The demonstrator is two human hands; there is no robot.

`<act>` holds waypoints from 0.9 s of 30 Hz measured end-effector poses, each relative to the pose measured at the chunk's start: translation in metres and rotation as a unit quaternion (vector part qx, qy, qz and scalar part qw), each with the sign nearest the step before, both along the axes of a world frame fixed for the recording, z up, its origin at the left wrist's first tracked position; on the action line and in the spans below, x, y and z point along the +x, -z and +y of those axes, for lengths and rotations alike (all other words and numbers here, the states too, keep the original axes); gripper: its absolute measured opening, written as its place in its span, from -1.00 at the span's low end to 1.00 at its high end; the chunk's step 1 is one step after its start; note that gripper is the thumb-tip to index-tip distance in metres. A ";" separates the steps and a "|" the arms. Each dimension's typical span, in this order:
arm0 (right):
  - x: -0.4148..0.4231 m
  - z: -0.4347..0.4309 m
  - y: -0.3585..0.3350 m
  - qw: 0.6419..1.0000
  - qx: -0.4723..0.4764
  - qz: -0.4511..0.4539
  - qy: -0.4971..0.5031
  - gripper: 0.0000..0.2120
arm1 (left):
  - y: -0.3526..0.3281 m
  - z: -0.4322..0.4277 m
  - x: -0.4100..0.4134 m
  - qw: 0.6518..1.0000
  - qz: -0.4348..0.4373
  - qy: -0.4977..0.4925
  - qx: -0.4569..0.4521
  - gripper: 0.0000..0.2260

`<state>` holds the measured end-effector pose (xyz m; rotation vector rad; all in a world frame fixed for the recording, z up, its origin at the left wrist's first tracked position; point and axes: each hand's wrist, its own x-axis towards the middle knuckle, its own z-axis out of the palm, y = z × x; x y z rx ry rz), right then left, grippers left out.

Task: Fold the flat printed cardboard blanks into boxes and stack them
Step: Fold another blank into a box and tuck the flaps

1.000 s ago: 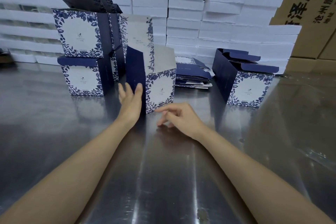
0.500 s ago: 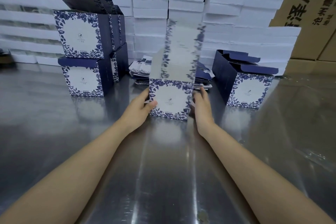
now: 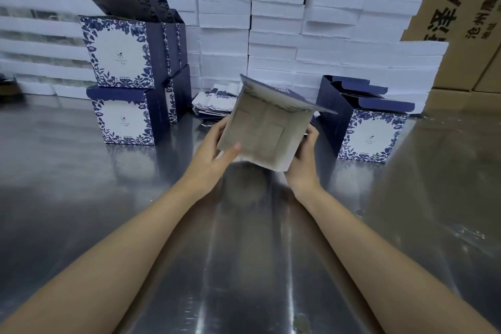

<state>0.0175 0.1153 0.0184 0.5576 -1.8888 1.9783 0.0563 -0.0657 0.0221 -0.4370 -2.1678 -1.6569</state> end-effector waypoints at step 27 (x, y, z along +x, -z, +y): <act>0.008 0.005 -0.038 0.978 0.170 0.025 0.116 -0.35 | -0.019 0.008 0.003 0.956 0.223 -0.087 -0.169 -0.32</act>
